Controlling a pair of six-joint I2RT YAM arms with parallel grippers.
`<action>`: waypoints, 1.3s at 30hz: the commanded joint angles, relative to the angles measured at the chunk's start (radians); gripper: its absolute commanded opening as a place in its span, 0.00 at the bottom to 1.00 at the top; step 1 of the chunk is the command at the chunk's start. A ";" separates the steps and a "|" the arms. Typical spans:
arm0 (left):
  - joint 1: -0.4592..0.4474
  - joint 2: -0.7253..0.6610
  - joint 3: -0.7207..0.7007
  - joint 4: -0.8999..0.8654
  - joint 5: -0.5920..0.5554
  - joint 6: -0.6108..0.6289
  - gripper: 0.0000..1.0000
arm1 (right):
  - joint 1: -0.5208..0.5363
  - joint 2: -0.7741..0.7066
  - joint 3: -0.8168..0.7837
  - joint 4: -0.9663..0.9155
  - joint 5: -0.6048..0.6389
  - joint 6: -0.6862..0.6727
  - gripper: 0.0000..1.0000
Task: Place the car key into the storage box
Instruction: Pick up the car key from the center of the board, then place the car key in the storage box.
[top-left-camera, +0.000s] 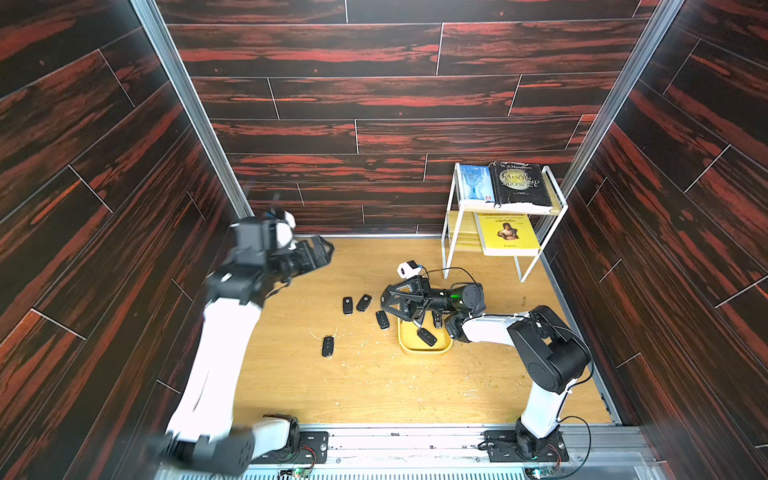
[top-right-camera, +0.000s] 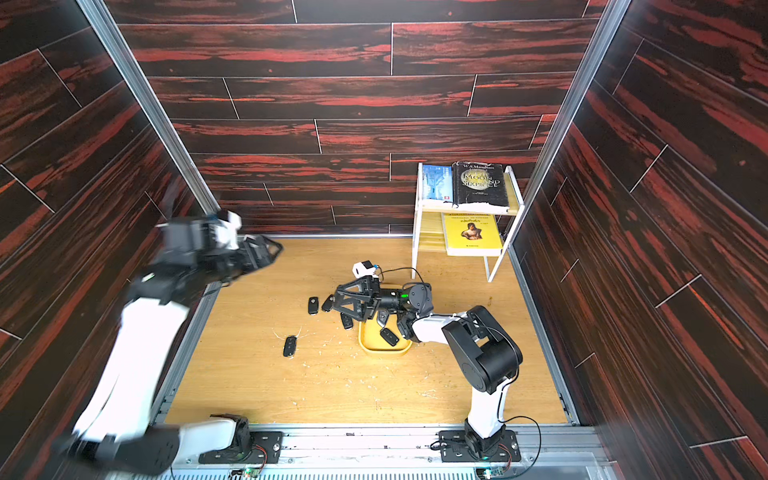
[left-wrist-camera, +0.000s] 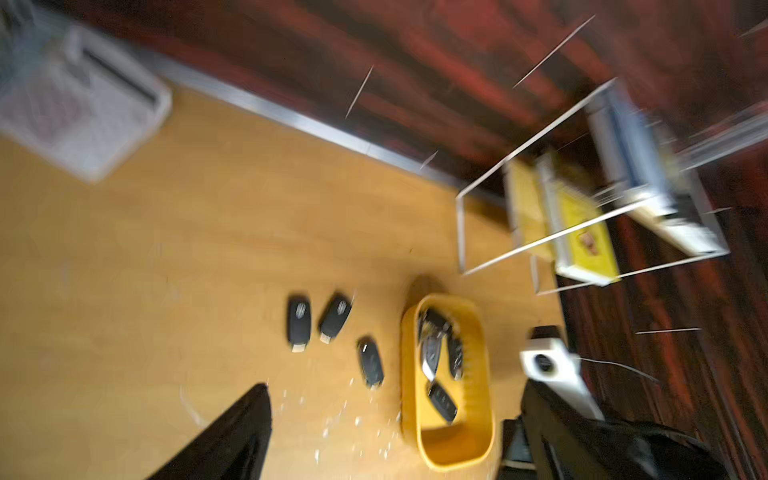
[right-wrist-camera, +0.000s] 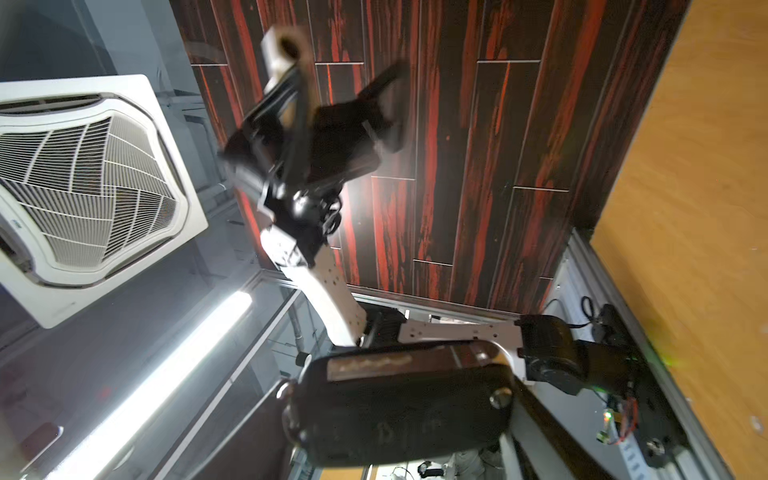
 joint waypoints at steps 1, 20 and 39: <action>0.017 0.108 -0.060 -0.145 0.038 -0.073 0.98 | -0.041 -0.091 -0.050 -0.144 -0.082 -0.300 0.53; 0.033 0.364 -0.014 -0.164 -0.186 -0.036 1.00 | -0.029 -0.126 0.336 -2.163 0.936 -1.613 0.57; 0.034 0.443 0.013 -0.224 -0.171 -0.018 0.95 | 0.068 0.046 0.377 -2.178 1.121 -1.572 0.58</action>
